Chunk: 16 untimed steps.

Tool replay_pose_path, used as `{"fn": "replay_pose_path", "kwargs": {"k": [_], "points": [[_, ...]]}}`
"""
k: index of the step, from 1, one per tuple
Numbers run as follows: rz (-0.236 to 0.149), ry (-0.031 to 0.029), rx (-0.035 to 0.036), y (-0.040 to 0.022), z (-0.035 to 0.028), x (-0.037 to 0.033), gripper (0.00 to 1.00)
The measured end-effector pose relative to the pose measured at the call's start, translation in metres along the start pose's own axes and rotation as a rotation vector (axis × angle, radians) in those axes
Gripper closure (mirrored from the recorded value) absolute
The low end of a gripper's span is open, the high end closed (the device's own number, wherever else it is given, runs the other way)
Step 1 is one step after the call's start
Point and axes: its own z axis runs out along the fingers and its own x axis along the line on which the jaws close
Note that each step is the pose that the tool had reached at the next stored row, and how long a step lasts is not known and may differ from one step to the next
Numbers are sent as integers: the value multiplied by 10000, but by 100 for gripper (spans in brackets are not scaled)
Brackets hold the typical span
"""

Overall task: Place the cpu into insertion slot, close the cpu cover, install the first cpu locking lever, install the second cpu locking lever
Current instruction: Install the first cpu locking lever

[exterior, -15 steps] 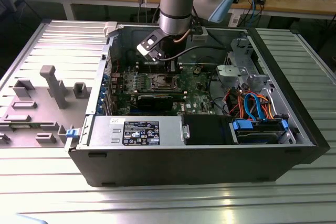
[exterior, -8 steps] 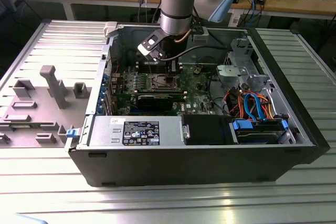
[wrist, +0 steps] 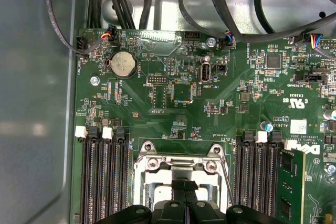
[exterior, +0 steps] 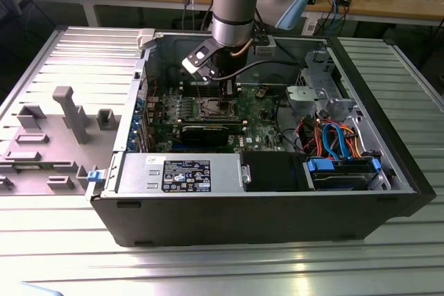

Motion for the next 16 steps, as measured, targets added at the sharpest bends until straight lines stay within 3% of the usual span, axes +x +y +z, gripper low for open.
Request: {"fn": "replay_pose_path", "kwargs": {"k": [3, 9, 12, 16], "points": [[0, -6, 0, 0, -57, -1, 89], [1, -73, 3, -2, -299, -3, 89], [2, -124, 5, -3, -432, -4, 89], [2, -235, 10, -4, -619, -6, 89]]}}
